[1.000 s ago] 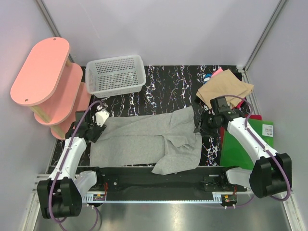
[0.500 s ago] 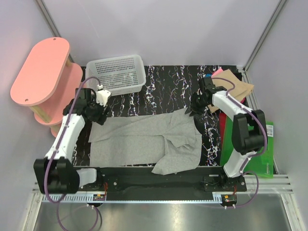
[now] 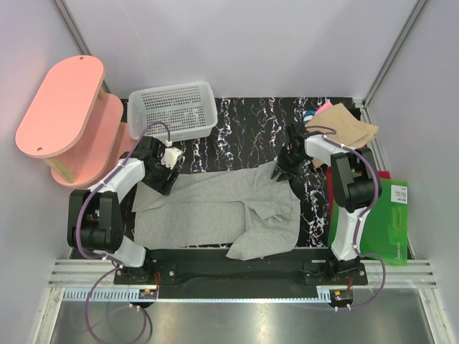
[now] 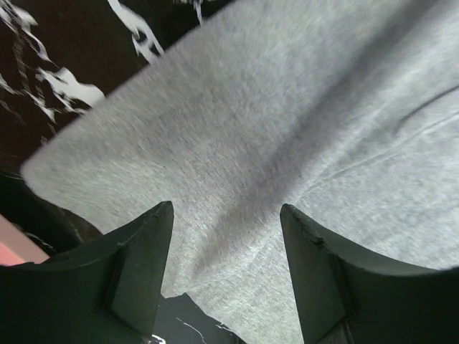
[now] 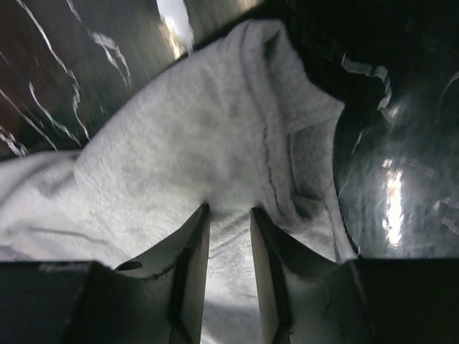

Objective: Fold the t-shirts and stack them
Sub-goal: Fold the flattened tshirt in 1/3 of the way

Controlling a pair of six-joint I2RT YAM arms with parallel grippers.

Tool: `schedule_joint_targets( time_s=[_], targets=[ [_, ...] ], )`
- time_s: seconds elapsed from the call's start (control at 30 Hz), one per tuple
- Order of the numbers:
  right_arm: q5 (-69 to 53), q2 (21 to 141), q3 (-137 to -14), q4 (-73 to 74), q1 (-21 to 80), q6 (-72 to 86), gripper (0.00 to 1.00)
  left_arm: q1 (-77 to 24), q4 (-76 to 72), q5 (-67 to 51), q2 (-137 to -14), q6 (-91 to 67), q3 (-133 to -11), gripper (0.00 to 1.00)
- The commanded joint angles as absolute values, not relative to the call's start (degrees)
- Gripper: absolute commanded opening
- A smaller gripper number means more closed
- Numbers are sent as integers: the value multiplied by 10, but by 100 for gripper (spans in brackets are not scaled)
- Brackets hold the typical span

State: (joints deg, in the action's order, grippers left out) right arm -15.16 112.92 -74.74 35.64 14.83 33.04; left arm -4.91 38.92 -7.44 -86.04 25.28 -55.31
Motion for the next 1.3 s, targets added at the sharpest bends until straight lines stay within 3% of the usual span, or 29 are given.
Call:
schedule_joint_targets(
  time_s=[0.0, 0.13, 0.43, 0.73, 0.83, 1.03, 1.27],
  targets=[
    [-131, 1184, -808, 369, 135, 336, 37, -47, 356, -32, -880, 243, -541, 64],
    [-129, 1212, -844, 394, 120, 322, 36, -44, 340, -24, -890, 236, -525, 62],
    [-114, 1192, -802, 392, 52, 313, 31, -34, 298, -18, -909, 227, -497, 58],
    [-170, 1222, -870, 393, 35, 318, 31, -38, 330, 32, -1094, 202, -796, 52],
    [-173, 1195, -876, 395, 37, 309, 35, -40, 354, 28, -1103, 197, -830, 51],
    [-134, 1089, -861, 425, 61, 282, 46, -54, 371, -36, -951, 207, -705, 51],
    [14, 948, -781, 460, 219, 251, 53, -60, 419, -86, -723, 241, -544, 53]
  ],
)
